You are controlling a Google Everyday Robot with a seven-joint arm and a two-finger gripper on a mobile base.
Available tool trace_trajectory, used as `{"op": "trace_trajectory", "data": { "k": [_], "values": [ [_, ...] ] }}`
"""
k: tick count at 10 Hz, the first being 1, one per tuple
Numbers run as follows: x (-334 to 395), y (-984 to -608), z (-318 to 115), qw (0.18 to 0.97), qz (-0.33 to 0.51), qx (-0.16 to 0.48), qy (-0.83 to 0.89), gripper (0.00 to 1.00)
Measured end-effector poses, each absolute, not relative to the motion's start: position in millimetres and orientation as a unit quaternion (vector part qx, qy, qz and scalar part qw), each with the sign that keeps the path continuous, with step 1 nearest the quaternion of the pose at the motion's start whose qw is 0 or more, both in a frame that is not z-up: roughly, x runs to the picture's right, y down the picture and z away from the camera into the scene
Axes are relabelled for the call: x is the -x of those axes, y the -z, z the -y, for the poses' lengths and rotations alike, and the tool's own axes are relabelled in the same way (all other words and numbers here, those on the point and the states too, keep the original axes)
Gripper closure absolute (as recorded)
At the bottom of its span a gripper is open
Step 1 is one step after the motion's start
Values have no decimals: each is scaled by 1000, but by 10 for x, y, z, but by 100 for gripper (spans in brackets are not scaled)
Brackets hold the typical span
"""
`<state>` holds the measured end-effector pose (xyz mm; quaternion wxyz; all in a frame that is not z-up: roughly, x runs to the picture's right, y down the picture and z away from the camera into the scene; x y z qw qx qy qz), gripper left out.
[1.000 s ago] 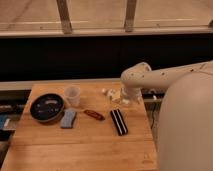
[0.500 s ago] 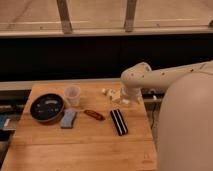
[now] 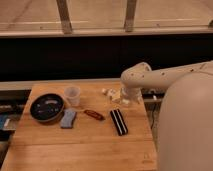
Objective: Place the pepper on the white sponge
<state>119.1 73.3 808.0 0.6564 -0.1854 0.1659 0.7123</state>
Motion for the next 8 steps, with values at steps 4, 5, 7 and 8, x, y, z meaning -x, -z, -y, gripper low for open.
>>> {"op": "trace_trajectory", "data": {
  "k": [4, 5, 7, 8],
  "values": [
    [-872, -8098, -689, 710, -168, 203, -653, 20],
    [-687, -8167, -706, 729, -170, 212, -629, 20],
    [-389, -8248, -730, 757, -169, 229, -588, 20],
    [-255, -8282, -755, 770, -164, 241, -568, 20]
  ]
}}
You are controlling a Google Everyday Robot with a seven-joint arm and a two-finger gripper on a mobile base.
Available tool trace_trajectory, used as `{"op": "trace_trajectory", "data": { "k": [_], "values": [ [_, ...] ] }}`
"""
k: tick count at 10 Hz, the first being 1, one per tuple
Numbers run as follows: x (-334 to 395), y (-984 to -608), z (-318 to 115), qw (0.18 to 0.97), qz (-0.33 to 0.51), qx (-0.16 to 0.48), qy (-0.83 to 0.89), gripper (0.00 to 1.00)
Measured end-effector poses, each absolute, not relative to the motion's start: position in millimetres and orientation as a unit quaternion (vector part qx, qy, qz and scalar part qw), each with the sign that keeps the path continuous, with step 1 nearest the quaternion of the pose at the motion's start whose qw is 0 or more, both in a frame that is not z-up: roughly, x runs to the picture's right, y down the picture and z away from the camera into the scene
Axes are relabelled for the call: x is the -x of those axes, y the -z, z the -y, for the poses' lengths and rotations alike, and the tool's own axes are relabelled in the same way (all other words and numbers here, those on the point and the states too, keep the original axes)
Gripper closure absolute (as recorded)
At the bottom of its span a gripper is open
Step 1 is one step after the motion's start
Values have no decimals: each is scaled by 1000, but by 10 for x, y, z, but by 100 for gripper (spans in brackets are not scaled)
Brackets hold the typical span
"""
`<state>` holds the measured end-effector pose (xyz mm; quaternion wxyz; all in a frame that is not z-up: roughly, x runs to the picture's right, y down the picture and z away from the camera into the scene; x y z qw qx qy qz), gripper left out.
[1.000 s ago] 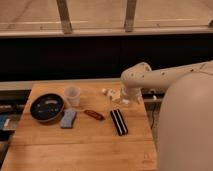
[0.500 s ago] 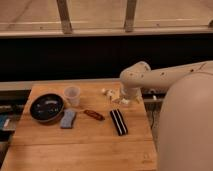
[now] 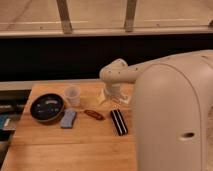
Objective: Place the pepper on the white sponge
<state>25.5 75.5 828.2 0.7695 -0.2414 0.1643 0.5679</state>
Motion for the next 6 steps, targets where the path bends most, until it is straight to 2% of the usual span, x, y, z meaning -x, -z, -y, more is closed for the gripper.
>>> {"op": "trace_trajectory", "data": {
  "k": [4, 6],
  "values": [
    [157, -8176, -961, 805, -143, 285, -501, 20],
    [148, -8162, -979, 808, -144, 285, -495, 20]
  ]
}}
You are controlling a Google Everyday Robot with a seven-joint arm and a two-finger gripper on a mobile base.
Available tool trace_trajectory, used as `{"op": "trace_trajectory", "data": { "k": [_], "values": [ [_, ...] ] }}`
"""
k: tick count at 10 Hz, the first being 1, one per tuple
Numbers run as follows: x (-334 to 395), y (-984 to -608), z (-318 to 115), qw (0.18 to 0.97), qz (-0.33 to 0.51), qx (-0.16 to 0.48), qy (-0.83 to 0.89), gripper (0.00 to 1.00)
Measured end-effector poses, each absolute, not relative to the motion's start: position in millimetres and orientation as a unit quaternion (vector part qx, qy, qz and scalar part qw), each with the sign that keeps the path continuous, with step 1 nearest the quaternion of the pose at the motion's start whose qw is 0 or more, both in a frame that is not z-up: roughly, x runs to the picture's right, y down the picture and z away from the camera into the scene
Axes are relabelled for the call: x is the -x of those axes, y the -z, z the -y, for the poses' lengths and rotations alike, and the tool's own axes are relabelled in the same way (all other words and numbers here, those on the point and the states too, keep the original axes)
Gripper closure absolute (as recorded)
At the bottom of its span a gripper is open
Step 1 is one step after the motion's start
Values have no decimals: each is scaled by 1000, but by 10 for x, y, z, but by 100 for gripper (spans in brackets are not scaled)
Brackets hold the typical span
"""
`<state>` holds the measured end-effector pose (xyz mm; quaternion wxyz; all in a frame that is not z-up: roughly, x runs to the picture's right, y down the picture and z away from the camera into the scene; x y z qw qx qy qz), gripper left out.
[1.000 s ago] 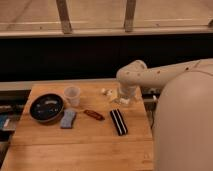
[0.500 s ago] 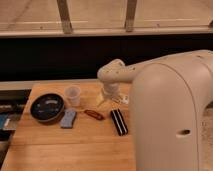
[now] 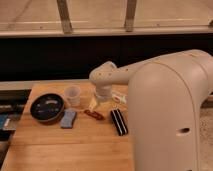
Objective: Place the pepper on the white sponge
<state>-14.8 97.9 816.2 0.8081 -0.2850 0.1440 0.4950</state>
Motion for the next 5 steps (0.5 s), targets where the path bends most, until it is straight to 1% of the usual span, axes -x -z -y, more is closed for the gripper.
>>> {"op": "trace_trajectory", "data": {
  "k": [3, 5],
  "values": [
    [153, -8174, -990, 810, -144, 288, -490, 20],
    [338, -8204, -1095, 838, -144, 293, -438, 20]
  ]
}}
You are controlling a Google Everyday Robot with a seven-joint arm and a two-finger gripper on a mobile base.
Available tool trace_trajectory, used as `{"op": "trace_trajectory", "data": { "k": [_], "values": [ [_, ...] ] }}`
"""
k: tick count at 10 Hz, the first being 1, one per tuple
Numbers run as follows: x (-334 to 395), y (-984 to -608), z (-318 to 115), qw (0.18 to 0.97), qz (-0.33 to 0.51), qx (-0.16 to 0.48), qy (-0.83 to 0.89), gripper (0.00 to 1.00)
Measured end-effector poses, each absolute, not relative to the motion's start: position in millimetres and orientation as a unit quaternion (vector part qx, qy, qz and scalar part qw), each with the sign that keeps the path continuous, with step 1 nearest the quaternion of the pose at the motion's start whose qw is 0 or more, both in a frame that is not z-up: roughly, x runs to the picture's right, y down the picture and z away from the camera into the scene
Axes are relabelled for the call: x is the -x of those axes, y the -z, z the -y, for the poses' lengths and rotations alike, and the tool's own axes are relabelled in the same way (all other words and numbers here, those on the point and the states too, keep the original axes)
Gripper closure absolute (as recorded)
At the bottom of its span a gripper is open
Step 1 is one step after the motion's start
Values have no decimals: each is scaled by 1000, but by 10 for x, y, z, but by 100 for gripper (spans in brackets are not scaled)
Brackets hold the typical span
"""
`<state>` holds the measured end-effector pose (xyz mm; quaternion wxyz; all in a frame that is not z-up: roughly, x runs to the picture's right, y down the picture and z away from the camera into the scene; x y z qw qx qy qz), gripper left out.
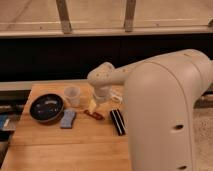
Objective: Place the pepper on the white sponge
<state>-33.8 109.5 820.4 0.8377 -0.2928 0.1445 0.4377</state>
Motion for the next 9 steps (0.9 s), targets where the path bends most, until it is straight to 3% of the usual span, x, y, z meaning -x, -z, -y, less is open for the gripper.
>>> {"op": "trace_trajectory", "data": {
  "k": [4, 9],
  "values": [
    [1006, -8400, -1451, 872, -151, 319, -340, 20],
    [874, -8578, -1455, 880, -163, 307, -323, 20]
  ]
}}
